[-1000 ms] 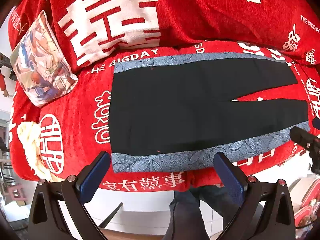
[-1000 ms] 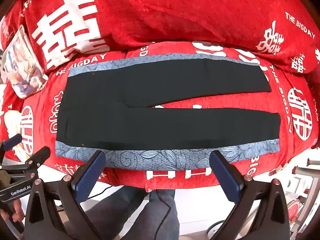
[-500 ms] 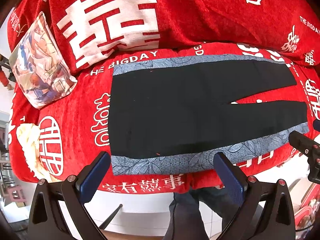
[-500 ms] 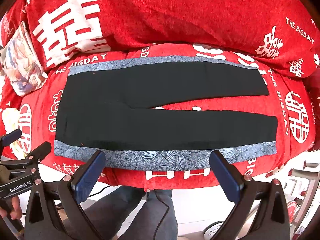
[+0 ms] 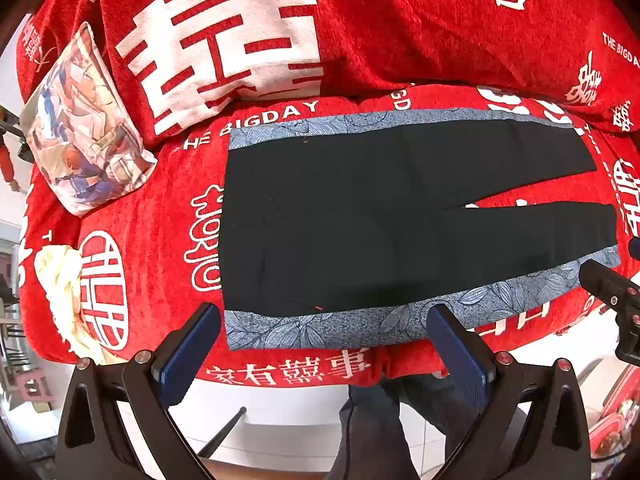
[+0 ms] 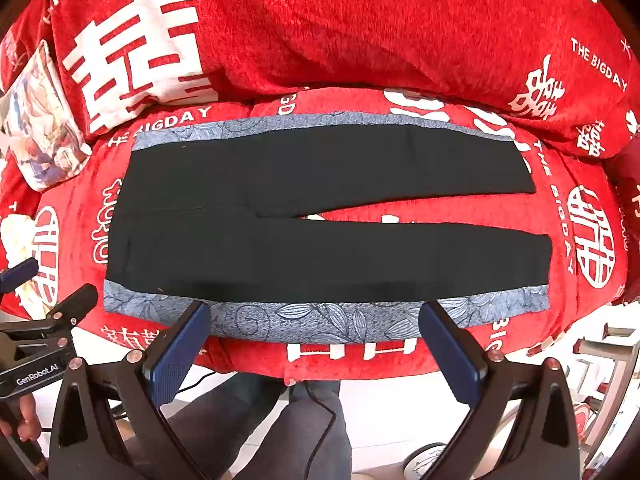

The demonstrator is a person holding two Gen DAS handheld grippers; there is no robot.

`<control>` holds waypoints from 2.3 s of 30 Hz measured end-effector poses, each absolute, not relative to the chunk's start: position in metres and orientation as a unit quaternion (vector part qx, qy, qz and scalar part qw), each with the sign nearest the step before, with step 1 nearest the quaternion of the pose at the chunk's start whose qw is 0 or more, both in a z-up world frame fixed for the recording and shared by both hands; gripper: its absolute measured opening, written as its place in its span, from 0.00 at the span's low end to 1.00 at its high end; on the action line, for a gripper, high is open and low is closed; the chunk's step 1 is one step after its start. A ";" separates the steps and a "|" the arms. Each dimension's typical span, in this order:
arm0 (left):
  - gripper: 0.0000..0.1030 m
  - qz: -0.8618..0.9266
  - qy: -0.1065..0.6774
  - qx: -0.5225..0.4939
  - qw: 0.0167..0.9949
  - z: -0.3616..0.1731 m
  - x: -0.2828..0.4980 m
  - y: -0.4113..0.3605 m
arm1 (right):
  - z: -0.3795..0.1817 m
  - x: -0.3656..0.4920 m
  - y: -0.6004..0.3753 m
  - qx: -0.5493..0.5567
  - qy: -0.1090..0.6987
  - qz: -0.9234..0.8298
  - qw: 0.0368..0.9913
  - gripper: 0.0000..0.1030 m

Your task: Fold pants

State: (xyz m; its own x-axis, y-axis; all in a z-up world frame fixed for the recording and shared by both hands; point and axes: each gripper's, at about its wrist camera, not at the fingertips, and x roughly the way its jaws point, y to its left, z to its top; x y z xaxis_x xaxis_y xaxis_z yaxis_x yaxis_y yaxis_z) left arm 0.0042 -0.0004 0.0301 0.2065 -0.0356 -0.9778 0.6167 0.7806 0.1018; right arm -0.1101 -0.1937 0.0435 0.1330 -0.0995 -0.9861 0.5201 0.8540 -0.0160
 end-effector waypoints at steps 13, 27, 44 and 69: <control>1.00 -0.223 0.590 0.247 0.736 0.030 0.004 0.000 | 0.044 -0.109 -0.193 0.164 0.626 -0.211 0.733 1.00; 1.00 -0.226 0.590 0.249 0.734 0.026 -0.004 0.004 | 0.038 -0.116 -0.199 0.172 0.628 -0.220 0.726 1.00; 1.00 -0.227 0.637 0.245 0.694 -0.064 -0.011 -0.023 | -0.043 -0.128 -0.219 0.189 0.661 -0.230 0.689 1.00; 1.00 -0.207 0.657 0.228 0.688 -0.130 0.001 -0.020 | -0.115 -0.138 -0.244 0.253 0.645 -0.226 0.685 1.00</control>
